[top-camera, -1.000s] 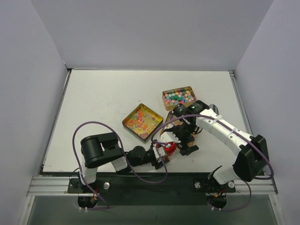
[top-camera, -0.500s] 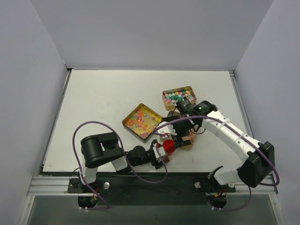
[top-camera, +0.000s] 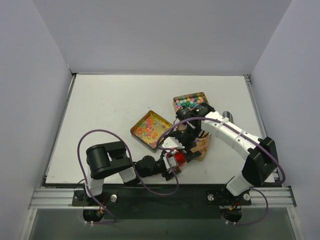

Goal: Pack the candies
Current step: Screw the box lid onto the packing bottle.

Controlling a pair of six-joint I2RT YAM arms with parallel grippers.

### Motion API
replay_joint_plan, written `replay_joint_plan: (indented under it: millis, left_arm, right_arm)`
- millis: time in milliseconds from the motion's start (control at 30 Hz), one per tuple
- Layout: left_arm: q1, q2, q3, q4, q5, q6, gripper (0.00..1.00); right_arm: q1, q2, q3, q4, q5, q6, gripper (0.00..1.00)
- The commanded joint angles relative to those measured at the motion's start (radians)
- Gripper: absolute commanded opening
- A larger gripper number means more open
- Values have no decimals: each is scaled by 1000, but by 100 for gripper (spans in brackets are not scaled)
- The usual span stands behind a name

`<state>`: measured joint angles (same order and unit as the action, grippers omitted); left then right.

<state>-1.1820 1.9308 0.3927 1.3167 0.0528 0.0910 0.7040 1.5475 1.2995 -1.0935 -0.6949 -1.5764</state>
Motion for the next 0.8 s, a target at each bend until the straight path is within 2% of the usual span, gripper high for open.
replay_joint_plan:
  millis: [0, 100, 200, 300, 333, 433, 633, 767]
  left_arm:
    - [7, 37, -11, -154, -5, 7, 0]
    - [10, 40, -9, -154, -4, 3, 0]
    - [10, 40, -9, -152, 2, 0, 0]
    - [10, 43, -8, -154, 4, -2, 0]
    - [10, 42, -6, -155, 4, -2, 0]
    - [10, 42, -6, -157, 4, -2, 0]
    - [9, 37, -8, -166, -7, -2, 0]
    - [7, 33, -9, -169, -8, 1, 0]
  right_arm:
    - [8, 39, 37, -105, -11, -50, 94]
    - [5, 46, 37, -103, -9, -47, 91]
    - [3, 48, 41, -95, -11, -18, 82]
    - [3, 42, 29, -71, 0, 21, 70]
    - [2, 37, 23, -62, 5, 59, 59]
    - [2, 13, -15, -16, 15, 151, 47]
    - [54, -130, -250, 189, 72, 379, 42]
    - [123, -217, -367, 312, 149, 644, 41]
